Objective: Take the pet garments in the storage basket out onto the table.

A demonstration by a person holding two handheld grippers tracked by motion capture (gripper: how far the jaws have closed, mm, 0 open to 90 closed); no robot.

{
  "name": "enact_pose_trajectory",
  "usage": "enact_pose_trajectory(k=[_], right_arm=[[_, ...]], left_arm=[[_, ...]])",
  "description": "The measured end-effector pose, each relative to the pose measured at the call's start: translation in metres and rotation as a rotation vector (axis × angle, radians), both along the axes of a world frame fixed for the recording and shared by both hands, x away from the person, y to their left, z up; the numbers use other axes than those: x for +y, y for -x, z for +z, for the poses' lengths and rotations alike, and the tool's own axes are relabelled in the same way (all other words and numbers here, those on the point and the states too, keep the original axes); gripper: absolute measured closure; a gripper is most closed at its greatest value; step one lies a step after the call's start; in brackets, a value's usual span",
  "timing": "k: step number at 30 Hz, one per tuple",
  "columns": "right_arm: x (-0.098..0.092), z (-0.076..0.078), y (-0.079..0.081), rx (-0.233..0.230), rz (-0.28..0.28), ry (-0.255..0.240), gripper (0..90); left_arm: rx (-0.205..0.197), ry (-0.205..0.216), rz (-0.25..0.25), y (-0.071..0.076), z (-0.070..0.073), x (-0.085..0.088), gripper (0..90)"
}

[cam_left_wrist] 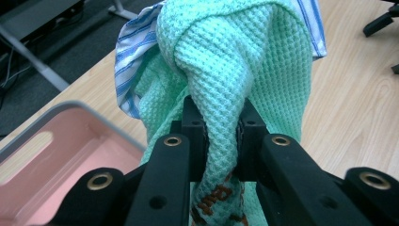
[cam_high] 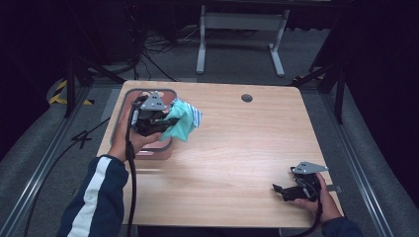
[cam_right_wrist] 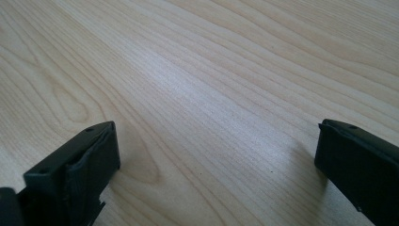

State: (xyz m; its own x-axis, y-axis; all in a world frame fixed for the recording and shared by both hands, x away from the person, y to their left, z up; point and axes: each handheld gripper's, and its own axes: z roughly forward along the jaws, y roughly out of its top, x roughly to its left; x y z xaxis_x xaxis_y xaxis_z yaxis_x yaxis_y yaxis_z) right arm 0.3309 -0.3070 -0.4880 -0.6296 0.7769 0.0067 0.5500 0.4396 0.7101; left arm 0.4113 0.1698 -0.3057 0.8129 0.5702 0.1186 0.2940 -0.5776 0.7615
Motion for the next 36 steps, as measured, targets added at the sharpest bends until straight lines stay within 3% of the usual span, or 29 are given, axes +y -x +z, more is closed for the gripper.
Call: enact_pose_trajectory(k=[12,20,29,32,36], right_arm=[[0.000,0.000,0.000,0.000,0.000,0.000,0.7],[0.000,0.000,0.000,0.000,0.000,0.000,0.7],[0.000,0.000,0.000,0.000,-0.001,0.000,0.7],[0.000,0.000,0.000,0.000,0.000,0.000,0.7],[0.000,0.000,0.000,0.000,0.000,0.000,0.7]], left_arm=[[-0.006,-0.012,-0.091,0.001,-0.003,-0.038,78.6],[0.014,-0.026,-0.148,0.000,-0.012,-0.066,78.6],[0.041,-0.061,-0.193,-0.003,-0.030,-0.096,78.6],[0.067,-0.052,-0.198,-0.006,-0.038,-0.103,78.6],[0.088,-0.086,-0.199,-0.010,-0.053,-0.116,78.6]])
